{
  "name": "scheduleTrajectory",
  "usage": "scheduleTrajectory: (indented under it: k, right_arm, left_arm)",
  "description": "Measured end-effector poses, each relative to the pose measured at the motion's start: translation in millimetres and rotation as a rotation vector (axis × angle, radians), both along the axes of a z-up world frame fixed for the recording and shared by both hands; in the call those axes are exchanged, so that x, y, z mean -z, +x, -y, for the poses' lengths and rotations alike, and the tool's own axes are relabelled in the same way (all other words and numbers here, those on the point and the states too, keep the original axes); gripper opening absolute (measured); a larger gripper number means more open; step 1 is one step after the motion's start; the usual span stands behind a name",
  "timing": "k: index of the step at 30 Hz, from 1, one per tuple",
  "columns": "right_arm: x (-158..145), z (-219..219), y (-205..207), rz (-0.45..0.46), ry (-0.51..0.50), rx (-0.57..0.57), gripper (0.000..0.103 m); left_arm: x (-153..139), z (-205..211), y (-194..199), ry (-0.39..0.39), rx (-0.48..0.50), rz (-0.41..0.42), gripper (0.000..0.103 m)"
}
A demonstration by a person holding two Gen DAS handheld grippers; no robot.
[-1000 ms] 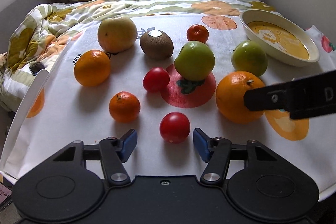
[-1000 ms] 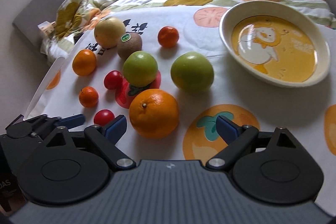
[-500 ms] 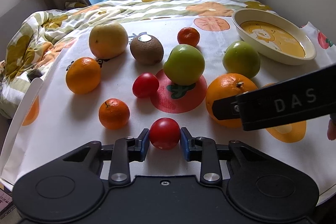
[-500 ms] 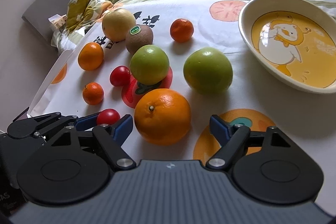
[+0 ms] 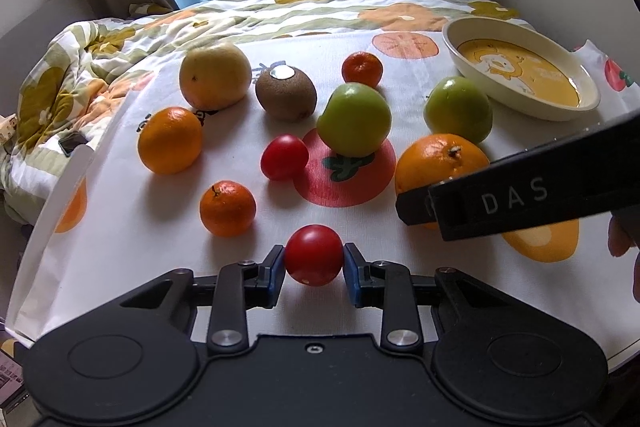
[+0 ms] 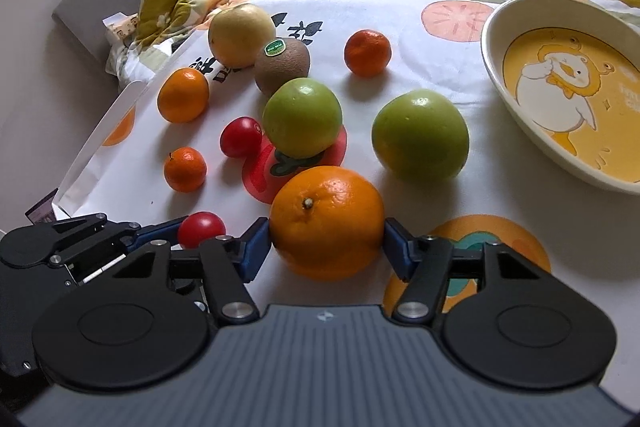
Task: Organize fruits
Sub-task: 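Carry the tomato and orange into the duck bowl and open both tools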
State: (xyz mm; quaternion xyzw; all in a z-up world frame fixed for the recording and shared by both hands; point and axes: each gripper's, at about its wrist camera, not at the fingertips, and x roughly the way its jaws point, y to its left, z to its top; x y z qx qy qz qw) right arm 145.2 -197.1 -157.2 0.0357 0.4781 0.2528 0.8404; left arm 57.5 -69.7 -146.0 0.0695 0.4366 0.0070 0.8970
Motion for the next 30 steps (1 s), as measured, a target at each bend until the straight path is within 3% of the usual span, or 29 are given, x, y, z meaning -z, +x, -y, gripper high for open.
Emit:
scheduleTrajectory:
  k: [9, 17, 25, 30]
  right_arm:
    - [-28.5, 23.5, -12.3, 0.048, 0.014, 0.035, 0.075]
    - [-72.4, 61.5, -20.9, 0.123, 0.007, 0.096, 0.075]
    - [-111.0, 108.5, -15.8, 0.200, -0.015, 0.207, 0.075]
    - [-116.5, 139.6, 5.8, 0.213, -0.037, 0.302, 0.075]
  left_arm:
    - [-27.6, 13.1, -3.5, 0.010, -0.003, 0.017, 0.034]
    - [-75.5, 42.2, 4.5, 0.022, 0.069, 0.083, 0.034]
    - [-117.0, 72.7, 40.6, -0.007, 0.180, 0.163, 0.034]
    - [-121.4, 90.9, 83.7, -0.060, 0.269, 0.147, 0.034]
